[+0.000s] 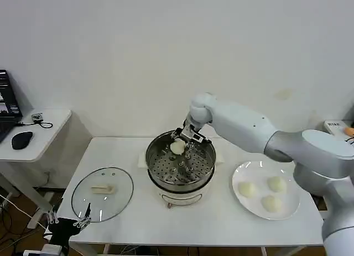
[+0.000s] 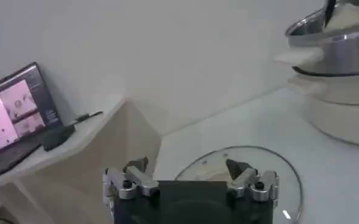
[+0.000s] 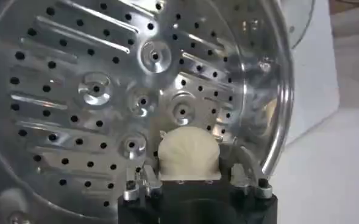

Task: Take steamed baozi put them in steamer then cover it.

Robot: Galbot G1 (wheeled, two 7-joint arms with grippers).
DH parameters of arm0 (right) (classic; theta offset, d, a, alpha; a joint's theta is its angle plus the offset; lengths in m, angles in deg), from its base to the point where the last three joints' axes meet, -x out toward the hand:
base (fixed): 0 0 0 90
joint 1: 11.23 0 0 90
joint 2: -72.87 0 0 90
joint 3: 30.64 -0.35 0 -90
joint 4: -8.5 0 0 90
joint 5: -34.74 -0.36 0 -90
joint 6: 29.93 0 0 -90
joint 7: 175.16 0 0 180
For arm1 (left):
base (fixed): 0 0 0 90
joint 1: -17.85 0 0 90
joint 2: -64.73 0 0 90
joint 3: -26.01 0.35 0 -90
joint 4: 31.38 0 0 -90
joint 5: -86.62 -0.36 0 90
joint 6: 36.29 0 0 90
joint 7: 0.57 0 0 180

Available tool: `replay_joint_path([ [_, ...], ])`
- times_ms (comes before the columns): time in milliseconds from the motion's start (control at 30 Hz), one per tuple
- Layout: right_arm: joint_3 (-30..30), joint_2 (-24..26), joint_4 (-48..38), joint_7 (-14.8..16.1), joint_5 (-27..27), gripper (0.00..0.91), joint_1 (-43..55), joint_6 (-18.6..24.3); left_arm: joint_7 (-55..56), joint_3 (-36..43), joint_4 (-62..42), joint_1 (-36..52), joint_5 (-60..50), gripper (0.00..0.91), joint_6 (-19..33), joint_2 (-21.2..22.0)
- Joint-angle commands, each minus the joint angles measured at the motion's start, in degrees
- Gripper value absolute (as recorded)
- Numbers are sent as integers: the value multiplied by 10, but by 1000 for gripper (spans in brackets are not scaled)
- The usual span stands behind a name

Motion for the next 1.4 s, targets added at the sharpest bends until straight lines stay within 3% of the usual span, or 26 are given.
replay_joint_path([
  [33,-1,-11,-26,-12,25,846,-4,31,2,-1,2,0,1,907,1,0],
  [100,2,-11,-24,-14,24,907,-3,32,2,-3,4,-1,1,907,1,-1],
  [233,-6,-4,-8,-16,8,907,7,30,4,-3,5,-1,2,907,2,2],
  [333,-14,19,35,7,-25,907,31,-2,4,-2,7,-3,2,907,3,3],
  [467,-10,83,125,48,-95,907,73,-89,4,1,7,-2,3,907,3,3],
  [500,-4,107,155,54,-117,907,88,-125,4,2,6,-1,3,907,3,3],
  [633,16,212,240,55,-184,907,125,-198,4,5,8,-3,9,907,4,1],
  [767,7,296,292,51,-198,907,119,-245,2,12,9,2,12,907,2,-8],
  [833,-2,375,319,53,-189,907,103,-276,0,15,12,3,13,907,-1,-12],
  [933,-8,460,343,50,-177,907,78,-296,-1,24,17,4,13,907,-3,-17],
  [1100,-20,559,393,42,-154,907,16,-321,-1,26,14,16,23,907,-6,-31],
  [1233,-90,618,423,34,-156,907,-90,-334,-2,27,13,27,29,907,-10,-39],
  [1400,-164,628,432,26,-153,907,-227,-346,-2,33,9,32,29,907,-10,-44],
])
